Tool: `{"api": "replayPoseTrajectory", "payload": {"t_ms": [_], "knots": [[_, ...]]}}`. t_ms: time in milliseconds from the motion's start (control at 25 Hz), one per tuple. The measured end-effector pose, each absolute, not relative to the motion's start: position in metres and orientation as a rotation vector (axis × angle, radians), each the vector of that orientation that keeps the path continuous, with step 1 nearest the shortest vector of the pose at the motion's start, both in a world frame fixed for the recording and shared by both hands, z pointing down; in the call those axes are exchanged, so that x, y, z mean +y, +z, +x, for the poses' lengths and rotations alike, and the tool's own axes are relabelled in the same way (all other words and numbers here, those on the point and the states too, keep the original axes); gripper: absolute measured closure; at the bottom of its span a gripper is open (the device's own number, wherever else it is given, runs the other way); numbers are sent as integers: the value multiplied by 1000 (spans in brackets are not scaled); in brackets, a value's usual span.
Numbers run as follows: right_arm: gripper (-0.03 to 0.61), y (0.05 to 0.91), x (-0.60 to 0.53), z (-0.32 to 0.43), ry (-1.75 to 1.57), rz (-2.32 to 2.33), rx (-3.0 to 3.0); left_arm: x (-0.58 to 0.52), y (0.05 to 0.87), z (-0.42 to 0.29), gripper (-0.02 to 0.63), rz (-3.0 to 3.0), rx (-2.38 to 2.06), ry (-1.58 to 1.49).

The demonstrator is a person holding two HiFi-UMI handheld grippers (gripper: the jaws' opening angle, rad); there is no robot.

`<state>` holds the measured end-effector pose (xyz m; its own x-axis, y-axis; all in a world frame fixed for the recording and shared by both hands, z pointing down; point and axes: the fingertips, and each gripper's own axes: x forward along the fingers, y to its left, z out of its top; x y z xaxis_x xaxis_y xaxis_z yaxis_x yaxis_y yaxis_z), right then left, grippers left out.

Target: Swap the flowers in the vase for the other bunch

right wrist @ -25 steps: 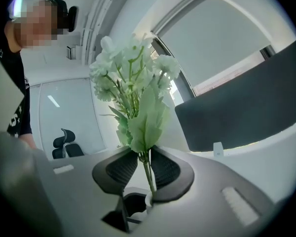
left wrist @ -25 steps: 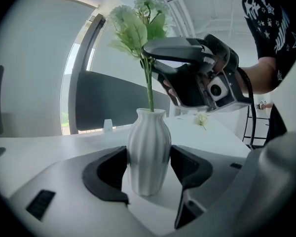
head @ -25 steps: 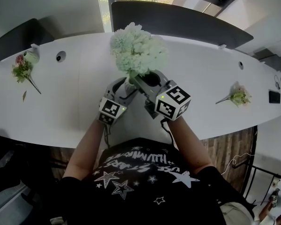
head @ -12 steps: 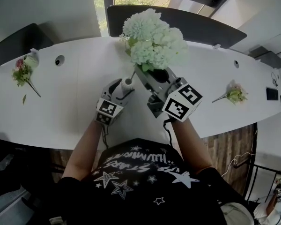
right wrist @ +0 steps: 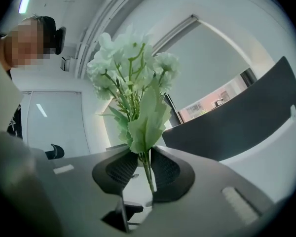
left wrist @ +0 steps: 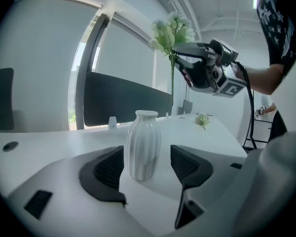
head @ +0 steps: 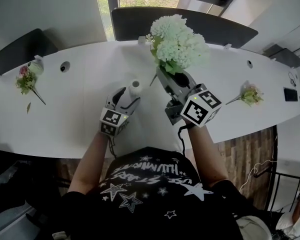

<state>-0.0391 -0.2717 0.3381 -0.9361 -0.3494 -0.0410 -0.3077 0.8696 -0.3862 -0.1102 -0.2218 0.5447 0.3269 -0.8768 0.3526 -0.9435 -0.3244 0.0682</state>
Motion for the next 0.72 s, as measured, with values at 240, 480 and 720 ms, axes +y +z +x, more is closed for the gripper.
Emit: {"api": "replayPoseTrajectory", "payload": {"t_ms": [240,480,720], "knots": [[495,360,-277,-25,-653,-649,2950,-207,517,-125,330,2284,-1680,248],[497,398,-283,5,-728,-850,2972,-194,499,-117,330,2283,-1646,168],[497,443,-303,39,-867,-1085,2942,-185,486,-113,330,2257,-1620,83]]}}
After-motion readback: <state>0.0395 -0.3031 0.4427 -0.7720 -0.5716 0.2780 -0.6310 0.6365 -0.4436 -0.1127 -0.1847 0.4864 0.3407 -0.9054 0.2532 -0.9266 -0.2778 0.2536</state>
